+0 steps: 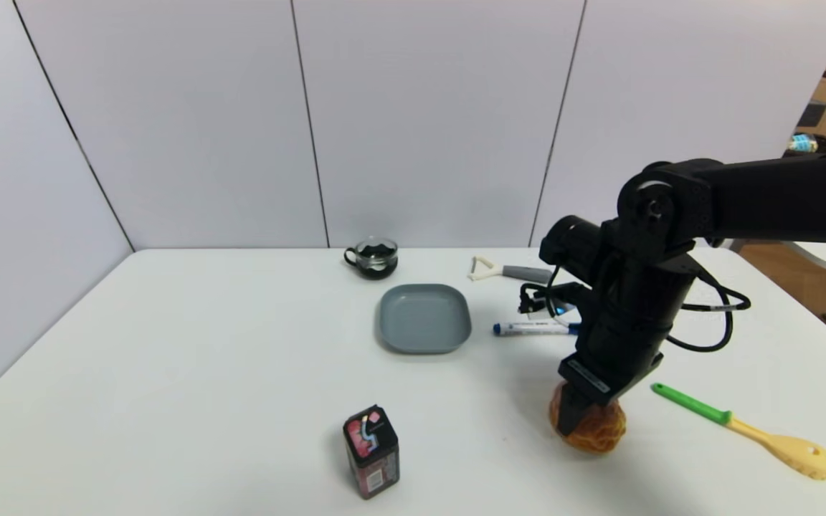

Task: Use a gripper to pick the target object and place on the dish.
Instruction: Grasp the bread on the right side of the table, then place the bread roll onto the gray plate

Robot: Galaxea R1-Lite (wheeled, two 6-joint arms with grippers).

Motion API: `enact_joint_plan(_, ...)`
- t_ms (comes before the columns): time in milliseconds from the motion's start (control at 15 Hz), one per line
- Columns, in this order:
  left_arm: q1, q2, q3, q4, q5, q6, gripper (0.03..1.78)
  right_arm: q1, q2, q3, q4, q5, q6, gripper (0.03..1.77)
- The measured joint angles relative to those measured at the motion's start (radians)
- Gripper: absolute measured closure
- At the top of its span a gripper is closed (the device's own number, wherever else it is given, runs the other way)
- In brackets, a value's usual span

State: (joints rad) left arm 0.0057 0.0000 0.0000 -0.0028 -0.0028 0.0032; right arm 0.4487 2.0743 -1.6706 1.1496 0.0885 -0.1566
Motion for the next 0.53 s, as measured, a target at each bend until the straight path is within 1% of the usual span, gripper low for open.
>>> enact_joint_plan(133, 0.000, 0.000, 0.000, 0.000, 0.000, 0.000, 0.12, 0.004, 0.001, 0.003, 0.000, 0.000, 0.001, 0.66)
enact_joint_plan(267, 0.000, 0.000, 0.000, 0.000, 0.000, 0.000, 0.12, 0.008, 0.003, 0.007, -0.002, 0.000, 0.002, 0.87)
enact_joint_plan(400, 0.000, 0.000, 0.000, 0.000, 0.000, 0.000, 0.12, 0.013, 0.001, 0.009, -0.001, -0.001, 0.002, 1.00)
enact_joint_plan(533, 0.000, 0.000, 0.000, 0.000, 0.000, 0.000, 0.12, 0.017, -0.006, 0.010, -0.004, -0.001, 0.000, 1.04)
